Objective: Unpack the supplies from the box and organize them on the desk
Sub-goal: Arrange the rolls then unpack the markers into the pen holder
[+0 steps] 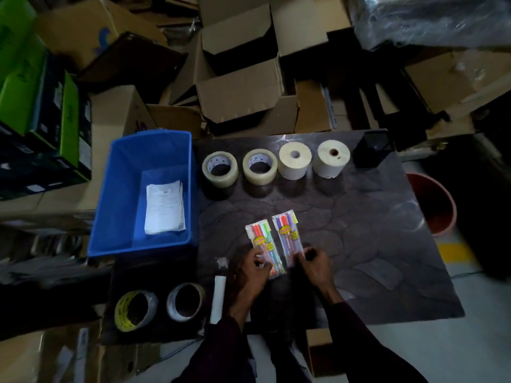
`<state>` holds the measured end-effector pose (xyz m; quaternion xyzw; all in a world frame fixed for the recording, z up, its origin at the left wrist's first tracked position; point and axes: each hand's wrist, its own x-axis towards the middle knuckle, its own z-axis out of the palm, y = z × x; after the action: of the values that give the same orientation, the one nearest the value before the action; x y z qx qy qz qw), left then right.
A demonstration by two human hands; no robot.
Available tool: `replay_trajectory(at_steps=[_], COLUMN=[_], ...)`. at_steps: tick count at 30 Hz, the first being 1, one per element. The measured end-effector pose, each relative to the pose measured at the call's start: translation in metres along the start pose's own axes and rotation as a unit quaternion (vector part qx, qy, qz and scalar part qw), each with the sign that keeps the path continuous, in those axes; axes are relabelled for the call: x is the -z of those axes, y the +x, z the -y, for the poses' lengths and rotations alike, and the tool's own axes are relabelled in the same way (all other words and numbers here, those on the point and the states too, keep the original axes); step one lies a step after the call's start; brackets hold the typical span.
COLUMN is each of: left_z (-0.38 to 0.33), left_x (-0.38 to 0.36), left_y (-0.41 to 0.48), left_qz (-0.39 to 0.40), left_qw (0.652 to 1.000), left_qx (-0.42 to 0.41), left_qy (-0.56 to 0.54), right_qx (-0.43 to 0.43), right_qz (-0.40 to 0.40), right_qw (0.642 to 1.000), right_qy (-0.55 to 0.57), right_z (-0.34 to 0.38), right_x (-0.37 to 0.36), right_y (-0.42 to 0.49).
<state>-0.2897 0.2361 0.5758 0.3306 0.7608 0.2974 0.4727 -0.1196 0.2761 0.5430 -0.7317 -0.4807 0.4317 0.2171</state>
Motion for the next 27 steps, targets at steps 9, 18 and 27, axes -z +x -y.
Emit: replay_trajectory(at_steps=[9, 18, 27], left_z=[-0.040, -0.087, -0.132], left_x=[-0.012, -0.005, 0.011], left_y=[-0.009, -0.030, -0.050], left_qz=[0.058, 0.222, 0.179], left_qw=[0.988, 0.917, 0.925], left_qx=[0.069, 0.086, 0.032], left_qy=[-0.129, -0.319, -0.333], right_qx=[-0.019, 0.025, 0.030], right_qz=[-0.002, 0.038, -0.011], right_qw=[0.973, 0.956, 0.929], right_qy=[0.231, 0.290, 0.369], right_z=[0.014, 0.049, 0.084], right_x=[0.023, 0.060, 0.093], right_y=[-0.030, -0.072, -0.111])
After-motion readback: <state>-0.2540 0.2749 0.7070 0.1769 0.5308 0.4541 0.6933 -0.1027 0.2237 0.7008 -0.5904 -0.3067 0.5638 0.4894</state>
